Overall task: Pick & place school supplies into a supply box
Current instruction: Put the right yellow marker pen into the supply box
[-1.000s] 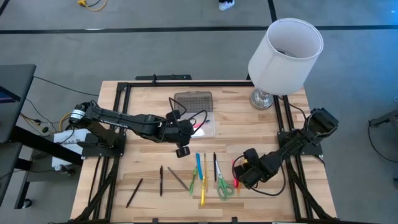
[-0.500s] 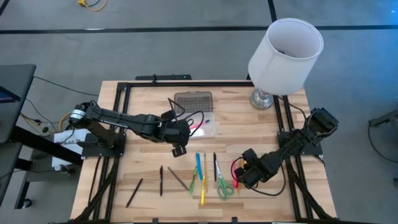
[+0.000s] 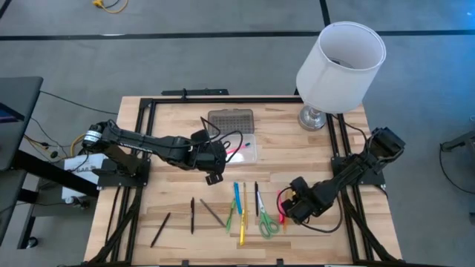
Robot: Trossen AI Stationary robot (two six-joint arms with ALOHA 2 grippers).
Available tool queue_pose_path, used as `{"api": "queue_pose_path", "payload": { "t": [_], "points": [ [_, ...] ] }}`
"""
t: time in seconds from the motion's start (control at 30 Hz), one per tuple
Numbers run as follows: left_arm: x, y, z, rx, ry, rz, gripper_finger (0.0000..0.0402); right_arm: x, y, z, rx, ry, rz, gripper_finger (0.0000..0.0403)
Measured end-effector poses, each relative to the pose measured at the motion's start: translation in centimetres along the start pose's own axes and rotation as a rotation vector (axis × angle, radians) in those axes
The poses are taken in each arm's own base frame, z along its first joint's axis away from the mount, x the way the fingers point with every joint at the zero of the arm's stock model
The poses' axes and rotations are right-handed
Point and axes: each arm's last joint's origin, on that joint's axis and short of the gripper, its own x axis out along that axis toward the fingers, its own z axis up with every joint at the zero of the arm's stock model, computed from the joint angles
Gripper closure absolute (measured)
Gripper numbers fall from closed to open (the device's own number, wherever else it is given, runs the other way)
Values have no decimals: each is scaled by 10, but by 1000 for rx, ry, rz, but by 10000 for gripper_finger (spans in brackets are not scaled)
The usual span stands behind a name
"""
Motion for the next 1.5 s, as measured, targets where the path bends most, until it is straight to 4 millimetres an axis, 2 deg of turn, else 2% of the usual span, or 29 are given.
{"api": "queue_pose_path", "payload": {
  "t": [0.3,0.57,0.83,1.1,1.27,1.37,1.5],
  "points": [
    [0,0,0,1,-3,11,262,-21,-6,7,-1,-58,71,395],
    [0,0,0,2,-1,12,262,-52,-17,19,16,-230,197,395],
    [0,1,-1,-19,7,14,262,-72,-23,47,-81,-403,267,396],
    [-4,-6,-4,-66,7,3,262,-75,-14,100,-230,-534,302,400],
    [-9,-14,-10,-99,14,9,262,-67,-19,134,-245,-478,316,402],
    [-13,-19,-15,-116,9,35,262,-64,-21,139,-281,-401,354,399],
    [-18,-24,-22,-134,4,75,262,-65,-17,135,-322,-308,456,392]
  ]
}}
